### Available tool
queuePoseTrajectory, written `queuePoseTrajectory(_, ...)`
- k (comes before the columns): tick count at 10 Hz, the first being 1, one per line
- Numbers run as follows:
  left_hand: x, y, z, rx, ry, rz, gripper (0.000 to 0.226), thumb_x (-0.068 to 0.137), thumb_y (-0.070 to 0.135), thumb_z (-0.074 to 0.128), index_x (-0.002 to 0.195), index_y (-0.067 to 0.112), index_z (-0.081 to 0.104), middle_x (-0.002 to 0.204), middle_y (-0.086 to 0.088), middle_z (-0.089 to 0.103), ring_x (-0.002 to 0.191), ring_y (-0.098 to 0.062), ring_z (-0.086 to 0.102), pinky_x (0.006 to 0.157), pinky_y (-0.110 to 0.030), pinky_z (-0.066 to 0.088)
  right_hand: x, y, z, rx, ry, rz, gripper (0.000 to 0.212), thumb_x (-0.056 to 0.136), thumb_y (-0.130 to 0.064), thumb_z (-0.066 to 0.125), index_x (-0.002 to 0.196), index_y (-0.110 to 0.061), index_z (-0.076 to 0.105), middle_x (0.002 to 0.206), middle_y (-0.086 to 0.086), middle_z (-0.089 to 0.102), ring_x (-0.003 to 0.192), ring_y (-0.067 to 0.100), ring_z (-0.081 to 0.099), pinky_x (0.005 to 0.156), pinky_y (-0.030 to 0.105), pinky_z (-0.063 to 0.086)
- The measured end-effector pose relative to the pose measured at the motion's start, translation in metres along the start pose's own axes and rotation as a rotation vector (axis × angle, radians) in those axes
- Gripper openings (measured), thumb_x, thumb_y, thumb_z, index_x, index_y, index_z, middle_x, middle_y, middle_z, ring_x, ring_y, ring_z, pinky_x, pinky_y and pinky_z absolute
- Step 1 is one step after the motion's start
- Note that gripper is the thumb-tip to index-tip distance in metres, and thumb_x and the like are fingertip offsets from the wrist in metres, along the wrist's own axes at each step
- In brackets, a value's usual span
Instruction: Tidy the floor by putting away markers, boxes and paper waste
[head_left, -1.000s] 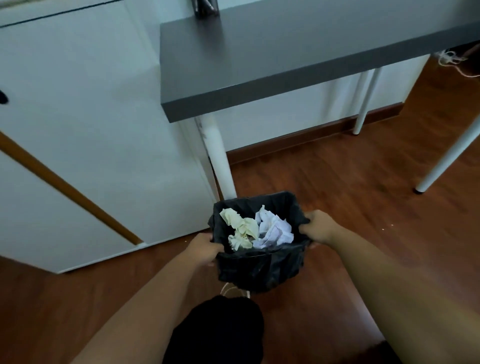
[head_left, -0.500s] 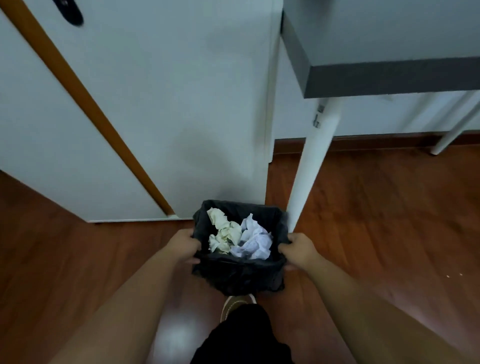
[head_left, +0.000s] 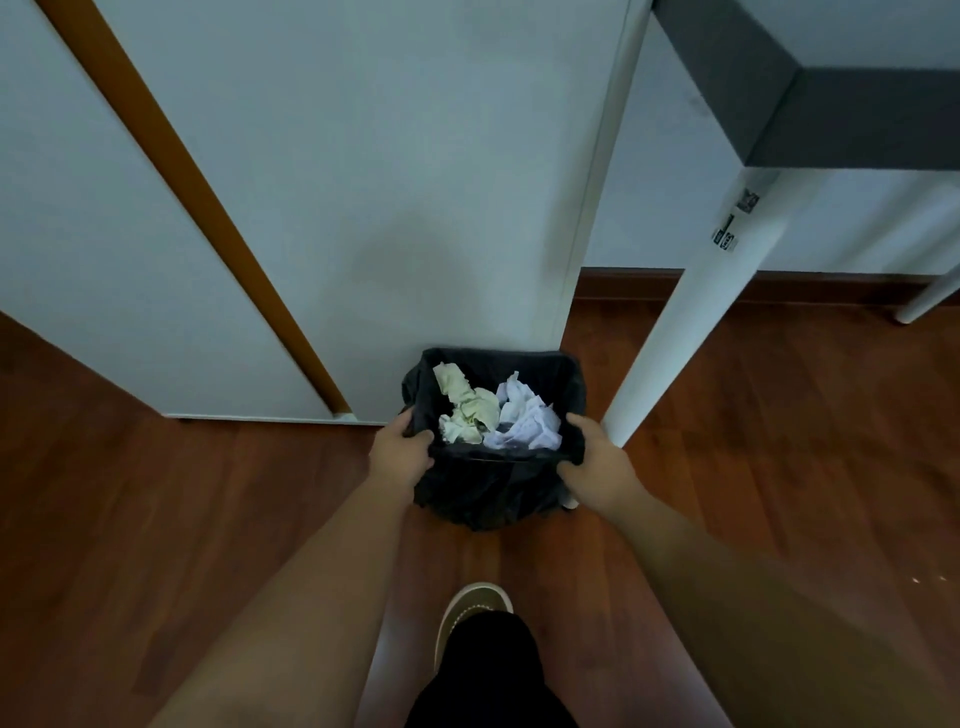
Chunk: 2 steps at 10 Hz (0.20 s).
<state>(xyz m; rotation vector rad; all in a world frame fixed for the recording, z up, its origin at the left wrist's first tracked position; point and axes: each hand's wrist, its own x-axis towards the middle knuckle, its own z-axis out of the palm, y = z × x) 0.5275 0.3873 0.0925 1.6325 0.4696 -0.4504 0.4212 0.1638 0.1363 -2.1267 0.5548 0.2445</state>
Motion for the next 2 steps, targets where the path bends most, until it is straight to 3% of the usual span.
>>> queuePoseTrajectory(1, -0.003, 0.002, -0.002, -0.033, -0.054, -0.011, 0.045, 0.096, 0.004, 0.054, 0.136, 0.024, 0.055, 0.12, -0.004, 0.062, 0.09, -0.012, 0.062, 0.071, -0.028, 0.053, -0.003, 0.002, 0.008, -0.262, 0.098, -0.032, 0.044, 0.089, -0.009, 0.051, 0.132, -0.017, 0.051, 0.132, 0.012, 0.054, 0.112, 0.03, 0.058, 0.094, 0.036, 0.05)
queuePoseTrajectory(2, -0.003, 0.001, 0.0, -0.046, -0.07, -0.019, 0.042, 0.097, 0.003, 0.051, 0.134, 0.022, 0.054, 0.12, -0.005, 0.061, 0.095, -0.015, 0.062, 0.072, -0.028, 0.053, -0.005, 0.012, 0.006, -0.481, 0.187, -0.205, 0.035, 0.088, -0.013, 0.055, 0.123, -0.014, 0.062, 0.146, 0.012, 0.039, 0.123, 0.034, 0.049, 0.101, 0.042, 0.046)
